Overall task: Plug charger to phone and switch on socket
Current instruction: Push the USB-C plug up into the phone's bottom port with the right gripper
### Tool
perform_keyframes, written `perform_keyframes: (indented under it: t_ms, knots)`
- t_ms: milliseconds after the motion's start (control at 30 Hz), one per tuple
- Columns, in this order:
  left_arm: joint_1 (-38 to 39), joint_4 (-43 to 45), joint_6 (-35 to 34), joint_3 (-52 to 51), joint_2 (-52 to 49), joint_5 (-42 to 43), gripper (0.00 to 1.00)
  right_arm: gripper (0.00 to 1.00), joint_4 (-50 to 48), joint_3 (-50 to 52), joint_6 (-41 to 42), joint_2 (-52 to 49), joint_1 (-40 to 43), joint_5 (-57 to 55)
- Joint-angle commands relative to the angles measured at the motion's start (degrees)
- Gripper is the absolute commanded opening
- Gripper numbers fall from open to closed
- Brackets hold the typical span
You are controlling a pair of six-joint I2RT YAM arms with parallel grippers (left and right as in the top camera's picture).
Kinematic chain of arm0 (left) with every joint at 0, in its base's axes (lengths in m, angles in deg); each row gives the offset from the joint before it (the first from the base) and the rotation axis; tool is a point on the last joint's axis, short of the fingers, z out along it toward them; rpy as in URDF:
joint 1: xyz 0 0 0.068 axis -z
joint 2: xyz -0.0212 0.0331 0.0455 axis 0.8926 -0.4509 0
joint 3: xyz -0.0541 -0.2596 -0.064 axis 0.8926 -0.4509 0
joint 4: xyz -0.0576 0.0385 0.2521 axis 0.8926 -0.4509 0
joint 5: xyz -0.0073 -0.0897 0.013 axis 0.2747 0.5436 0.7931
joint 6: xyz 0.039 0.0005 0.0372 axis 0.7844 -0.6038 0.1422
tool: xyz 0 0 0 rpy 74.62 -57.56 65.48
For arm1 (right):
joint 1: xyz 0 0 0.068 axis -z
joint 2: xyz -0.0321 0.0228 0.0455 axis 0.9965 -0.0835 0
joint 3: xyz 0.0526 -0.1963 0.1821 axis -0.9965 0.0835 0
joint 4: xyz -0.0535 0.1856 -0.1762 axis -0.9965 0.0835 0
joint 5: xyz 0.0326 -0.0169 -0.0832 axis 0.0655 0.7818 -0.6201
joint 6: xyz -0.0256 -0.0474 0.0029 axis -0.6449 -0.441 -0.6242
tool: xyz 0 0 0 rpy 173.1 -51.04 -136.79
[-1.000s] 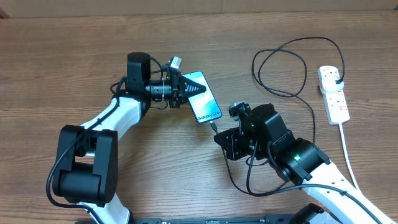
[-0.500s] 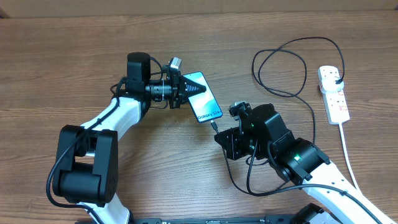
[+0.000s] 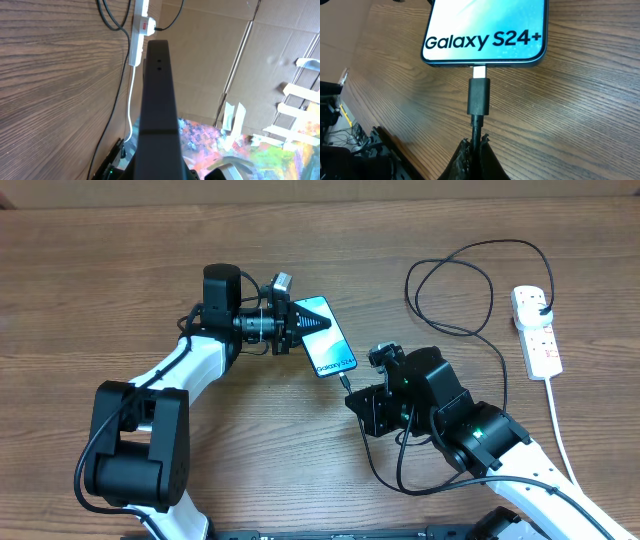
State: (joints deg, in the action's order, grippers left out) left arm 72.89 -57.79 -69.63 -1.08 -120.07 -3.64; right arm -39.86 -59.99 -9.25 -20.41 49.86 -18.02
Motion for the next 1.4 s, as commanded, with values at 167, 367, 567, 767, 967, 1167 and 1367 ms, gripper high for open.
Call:
perform_keyframes:
  t_ms: [167, 367, 567, 767, 967, 1167, 1367]
  knots:
    - [0.1, 0.4, -1.1, 0.9, 0.4, 3.2, 0.04, 0.04, -1.3, -0.3, 0.3, 0.8, -0.4, -0.9]
    - [0.1, 0.4, -1.7, 0.9, 0.4, 3.0, 0.04, 0.04, -1.6, -0.3, 0.3, 0.8, -0.4, 0.5]
    - [0.1, 0.4, -2.5, 0.9, 0.4, 2.8, 0.04, 0.04, -1.7, -0.3, 0.3, 0.8, -0.4, 1.0]
    - [0.1, 0.4, -2.6, 0.9, 0.4, 1.5, 0.04, 0.04, -1.7, -0.3, 0.2, 0.8, -0.4, 1.9]
    - [0.1, 0.4, -2.6, 0.9, 0.4, 1.7, 0.04, 0.04, -1.7, -0.3, 0.0, 0.8, -0.4, 1.6]
    - [0.1, 0.4, -2.5, 0.9, 0.4, 3.2, 0.04, 0.04, -2.4, -0.3, 0.0, -0.4, -0.4, 0.2]
    - [0.1, 0.4, 1.7, 0.9, 0.4, 6.3, 0.04, 0.04, -5.4, -0.3, -0.3, -1.3, -0.4, -1.1]
